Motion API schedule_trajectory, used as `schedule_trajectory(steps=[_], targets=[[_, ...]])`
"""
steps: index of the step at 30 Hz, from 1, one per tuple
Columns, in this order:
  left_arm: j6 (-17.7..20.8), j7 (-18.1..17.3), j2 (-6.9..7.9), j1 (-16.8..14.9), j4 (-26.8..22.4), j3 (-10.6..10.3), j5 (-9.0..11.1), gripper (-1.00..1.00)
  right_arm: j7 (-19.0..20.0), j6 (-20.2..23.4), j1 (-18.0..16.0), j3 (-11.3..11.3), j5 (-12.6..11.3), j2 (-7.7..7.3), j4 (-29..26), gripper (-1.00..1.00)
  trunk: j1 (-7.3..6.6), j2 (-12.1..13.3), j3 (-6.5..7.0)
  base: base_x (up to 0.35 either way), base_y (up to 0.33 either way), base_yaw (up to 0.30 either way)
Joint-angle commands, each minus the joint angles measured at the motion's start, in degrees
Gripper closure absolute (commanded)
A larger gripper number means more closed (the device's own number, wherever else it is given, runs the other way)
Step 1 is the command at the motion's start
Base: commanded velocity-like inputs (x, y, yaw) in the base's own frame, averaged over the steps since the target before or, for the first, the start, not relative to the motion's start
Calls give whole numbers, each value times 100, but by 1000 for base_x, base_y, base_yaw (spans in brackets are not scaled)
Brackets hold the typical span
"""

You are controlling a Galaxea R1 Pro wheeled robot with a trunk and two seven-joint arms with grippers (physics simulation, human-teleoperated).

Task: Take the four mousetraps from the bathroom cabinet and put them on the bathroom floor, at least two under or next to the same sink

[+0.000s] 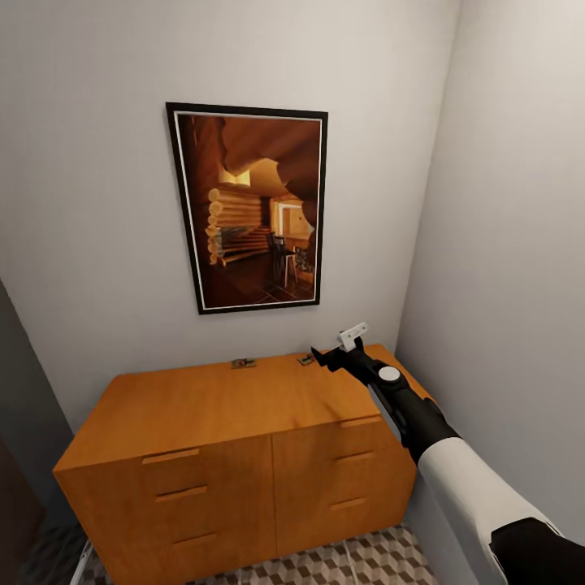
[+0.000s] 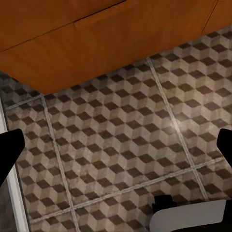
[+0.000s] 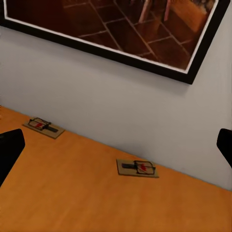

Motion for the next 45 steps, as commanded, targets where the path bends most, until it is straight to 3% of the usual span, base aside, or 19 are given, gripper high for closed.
schedule_trajectory(steps=[1,20,32,45], targets=[[-30,-19,-3,-5,19,-50,52,-100,19,21,0,-4,33,2,-6,-100,2,-4,-3,2,0,0],[-22,-19,-40,-5,19,-48,52,-100,67,13,0,21,29,35,6,-100,2,-4,-3,0,0,0],[-21,-19,-46,-5,19,-48,52,-100,854,13,0,16,31,24,6,-100,2,-4,-3,0,0,0],[-21,-19,-47,-5,19,-48,52,-100,1003,13,4,14,32,16,139,-100,2,-4,-3,0,0,0]])
